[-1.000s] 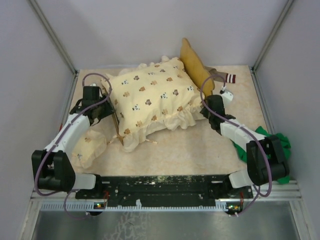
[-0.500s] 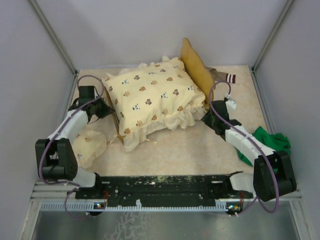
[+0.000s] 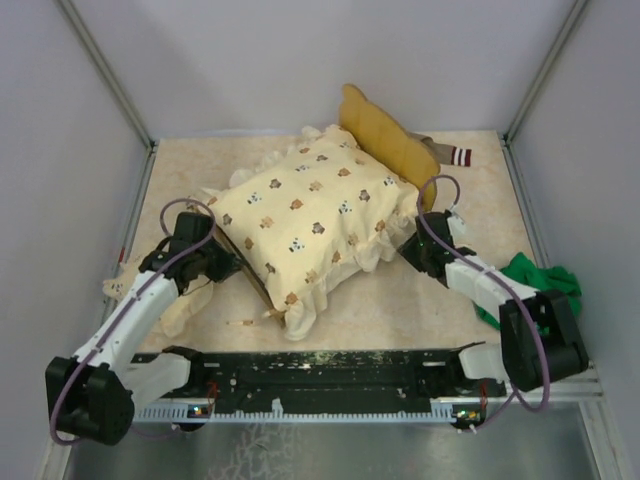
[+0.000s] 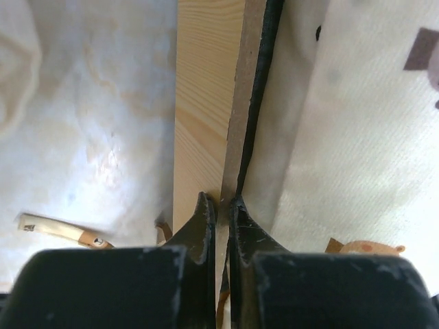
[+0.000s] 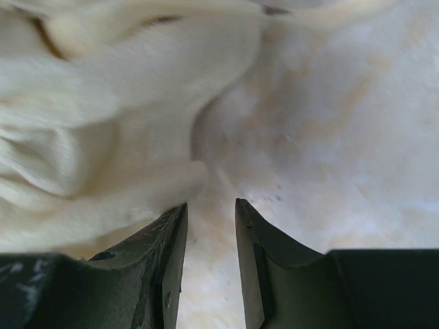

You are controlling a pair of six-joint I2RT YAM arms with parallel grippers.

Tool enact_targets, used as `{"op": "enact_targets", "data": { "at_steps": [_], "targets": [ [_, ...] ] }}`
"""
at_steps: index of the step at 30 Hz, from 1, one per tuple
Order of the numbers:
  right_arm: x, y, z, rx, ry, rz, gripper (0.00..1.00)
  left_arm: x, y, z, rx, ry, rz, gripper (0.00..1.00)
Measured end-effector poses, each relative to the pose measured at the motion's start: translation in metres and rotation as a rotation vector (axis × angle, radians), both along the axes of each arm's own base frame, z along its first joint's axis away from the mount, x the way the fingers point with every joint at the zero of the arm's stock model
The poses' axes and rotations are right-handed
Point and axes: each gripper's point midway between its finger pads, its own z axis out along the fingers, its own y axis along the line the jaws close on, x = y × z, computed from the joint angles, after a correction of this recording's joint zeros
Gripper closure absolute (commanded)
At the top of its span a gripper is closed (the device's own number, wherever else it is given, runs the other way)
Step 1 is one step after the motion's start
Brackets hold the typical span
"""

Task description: Set up the pet bed

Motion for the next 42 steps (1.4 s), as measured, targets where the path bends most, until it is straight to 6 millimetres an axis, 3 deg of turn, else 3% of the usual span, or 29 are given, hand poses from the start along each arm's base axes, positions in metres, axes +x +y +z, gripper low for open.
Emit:
{"op": "enact_targets", "data": {
  "at_steps": [5, 7, 9, 13, 18, 21, 26, 30, 33, 37, 39, 42],
  "targets": [
    [0.041, 0.014, 0.007, -0.008, -0.065, 0.042, 0.68, -0.026, -0.022, -0.002, -0.005, 0.003, 0.019, 1.00],
    [0.048, 0.014, 0.001, -0.031, -0.060, 0.066, 0.68, -0.034, -0.029, -0.002, -0.011, -0.012, 0.011, 0.88],
    [0.059, 0.017, -0.006, -0.053, -0.053, 0.093, 0.68, -0.039, -0.037, -0.002, -0.023, -0.027, -0.005, 0.69],
    [0.090, 0.025, -0.014, -0.079, -0.067, 0.142, 0.66, -0.037, -0.058, 0.001, -0.069, -0.091, -0.101, 0.47],
    [0.135, 0.034, -0.009, -0.122, -0.126, 0.247, 0.65, -0.030, -0.083, 0.031, -0.081, -0.265, -0.320, 0.39],
    [0.152, 0.038, -0.004, -0.160, -0.129, 0.308, 0.65, -0.021, -0.084, 0.059, -0.039, -0.428, -0.396, 0.30],
    [0.146, 0.040, -0.008, -0.154, -0.100, 0.345, 0.62, 0.003, -0.066, 0.088, 0.161, -0.595, -0.424, 0.19],
    [0.117, 0.039, -0.010, -0.130, -0.041, 0.367, 0.58, 0.049, -0.043, 0.120, 0.357, -0.649, -0.409, 0.18],
    [0.092, 0.032, 0.001, -0.127, -0.010, 0.357, 0.54, 0.089, -0.004, 0.133, 0.459, -0.645, -0.352, 0.16],
    [0.070, 0.026, 0.032, -0.108, -0.045, 0.330, 0.54, 0.122, 0.048, 0.123, 0.543, -0.583, -0.303, 0.14],
    [0.058, 0.028, 0.048, -0.080, -0.084, 0.330, 0.55, 0.134, 0.066, 0.110, 0.565, -0.541, -0.296, 0.14],
    [0.034, 0.033, 0.065, -0.040, -0.131, 0.338, 0.59, 0.148, 0.084, 0.082, 0.573, -0.470, -0.297, 0.22]
  ]
}}
